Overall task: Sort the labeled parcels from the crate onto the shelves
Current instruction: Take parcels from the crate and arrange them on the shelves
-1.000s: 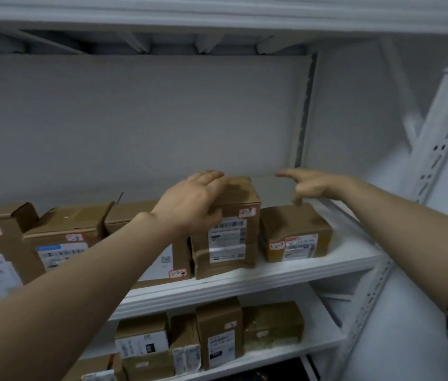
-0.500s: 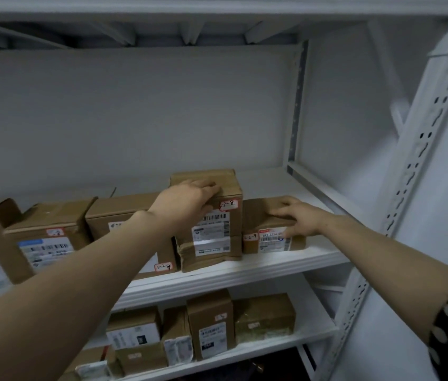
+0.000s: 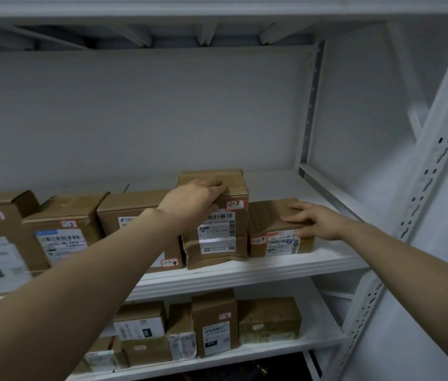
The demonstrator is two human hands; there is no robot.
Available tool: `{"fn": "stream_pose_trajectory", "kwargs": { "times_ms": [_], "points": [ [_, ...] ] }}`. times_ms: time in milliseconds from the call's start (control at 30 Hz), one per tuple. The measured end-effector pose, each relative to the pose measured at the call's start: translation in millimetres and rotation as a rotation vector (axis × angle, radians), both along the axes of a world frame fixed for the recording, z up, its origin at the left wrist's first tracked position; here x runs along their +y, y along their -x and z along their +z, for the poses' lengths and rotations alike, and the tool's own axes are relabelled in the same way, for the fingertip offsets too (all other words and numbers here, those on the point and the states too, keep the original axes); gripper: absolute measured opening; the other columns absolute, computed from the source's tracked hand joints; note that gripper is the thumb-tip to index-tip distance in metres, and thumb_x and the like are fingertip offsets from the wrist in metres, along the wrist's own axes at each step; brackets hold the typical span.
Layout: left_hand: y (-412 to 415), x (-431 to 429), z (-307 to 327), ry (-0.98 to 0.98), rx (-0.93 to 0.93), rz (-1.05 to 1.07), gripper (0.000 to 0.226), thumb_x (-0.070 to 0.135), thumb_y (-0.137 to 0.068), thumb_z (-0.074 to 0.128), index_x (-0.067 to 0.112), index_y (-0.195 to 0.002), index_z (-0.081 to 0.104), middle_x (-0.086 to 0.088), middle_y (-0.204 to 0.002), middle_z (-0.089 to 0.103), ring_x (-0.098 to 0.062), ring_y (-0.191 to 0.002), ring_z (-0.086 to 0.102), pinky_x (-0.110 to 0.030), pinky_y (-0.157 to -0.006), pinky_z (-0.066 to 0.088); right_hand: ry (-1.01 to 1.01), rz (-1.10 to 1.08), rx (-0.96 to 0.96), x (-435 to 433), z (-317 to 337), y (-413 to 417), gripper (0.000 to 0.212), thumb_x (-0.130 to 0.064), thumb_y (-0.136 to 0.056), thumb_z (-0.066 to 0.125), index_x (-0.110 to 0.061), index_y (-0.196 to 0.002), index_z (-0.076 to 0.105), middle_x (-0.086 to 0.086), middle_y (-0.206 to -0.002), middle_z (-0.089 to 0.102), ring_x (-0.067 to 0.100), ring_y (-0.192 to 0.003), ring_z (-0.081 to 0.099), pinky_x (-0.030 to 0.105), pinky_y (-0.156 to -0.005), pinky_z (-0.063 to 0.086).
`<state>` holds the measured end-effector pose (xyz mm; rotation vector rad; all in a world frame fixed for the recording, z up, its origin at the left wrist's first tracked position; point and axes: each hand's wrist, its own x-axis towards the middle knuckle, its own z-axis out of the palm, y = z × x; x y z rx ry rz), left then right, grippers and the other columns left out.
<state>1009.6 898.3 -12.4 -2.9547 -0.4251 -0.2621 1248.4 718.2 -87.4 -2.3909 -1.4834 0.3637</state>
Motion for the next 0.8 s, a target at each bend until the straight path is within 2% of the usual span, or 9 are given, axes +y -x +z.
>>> {"fn": "stream_pose_trajectory", "kwargs": {
  "times_ms": [233, 333, 400, 500, 633, 800],
  "points": [
    [2, -7, -2, 0.012, -0.033, 0.009, 0.052, 0.022, -0.097, 0.048, 0.018, -0.147, 0.031, -0.002, -0.152, 0.032, -0.022, -0.138, 0.031, -0.035, -0.112, 0.031, -0.004, 0.011, -0.014, 3, 0, 7, 0.051, -0.012, -0.089, 0.063, -0.027, -0.136, 0.051, 0.001, -0.156, 0.022, 0.02, -0.143, 0.022, 0.03, -0.116, 0.019],
    [2, -11, -1, 0.02, -0.025, 0.03, 0.059, 0.027, -0.095, 0.051, 0.017, -0.148, 0.028, -0.003, -0.154, 0.029, -0.022, -0.14, 0.028, -0.033, -0.112, 0.028, 0.029, -0.004, -0.033, 3, 1, 10, 0.061, -0.021, -0.086, 0.068, -0.029, -0.142, 0.042, 0.003, -0.156, 0.02, 0.021, -0.143, 0.022, 0.033, -0.116, 0.021],
    [3, -15, 5, 0.018, -0.022, 0.044, 0.067, 0.031, -0.092, 0.054, 0.017, -0.15, 0.023, -0.004, -0.156, 0.024, -0.022, -0.141, 0.025, -0.032, -0.112, 0.026, 0.0, -0.05, -0.041, 2, 6, 14, 0.072, -0.03, -0.081, 0.072, -0.029, -0.144, 0.037, 0.004, -0.153, 0.025, 0.023, -0.14, 0.026, 0.036, -0.114, 0.026],
    [8, -21, 20, -0.017, -0.053, 0.02, 0.069, 0.032, -0.09, 0.055, 0.019, -0.149, 0.023, -0.005, -0.157, 0.022, -0.024, -0.141, 0.025, -0.034, -0.112, 0.027, -0.149, -0.126, -0.097, 1, 23, 25, 0.069, -0.035, -0.08, 0.07, -0.029, -0.142, 0.041, 0.005, -0.144, 0.037, 0.025, -0.133, 0.035, 0.038, -0.11, 0.032],
    [18, -30, 53, -0.093, -0.1, -0.005, 0.065, 0.031, -0.092, 0.05, 0.017, -0.149, 0.024, -0.004, -0.158, 0.019, -0.021, -0.143, 0.022, -0.031, -0.113, 0.023, -0.373, -0.134, -0.226, -3, 66, 53, 0.052, -0.028, -0.085, 0.064, -0.026, -0.136, 0.05, 0.001, -0.14, 0.046, 0.022, -0.132, 0.039, 0.035, -0.109, 0.031],
    [41, -43, 104, -0.196, -0.224, -0.052, 0.063, 0.035, -0.094, 0.048, 0.018, -0.149, 0.024, -0.002, -0.156, 0.023, -0.02, -0.142, 0.024, -0.028, -0.112, 0.021, -0.777, -0.162, -0.279, -2, 145, 107, 0.033, -0.017, -0.086, 0.061, -0.019, -0.119, 0.064, -0.003, -0.12, 0.06, 0.009, -0.105, 0.053, 0.027, -0.094, 0.042]
  ]
}}
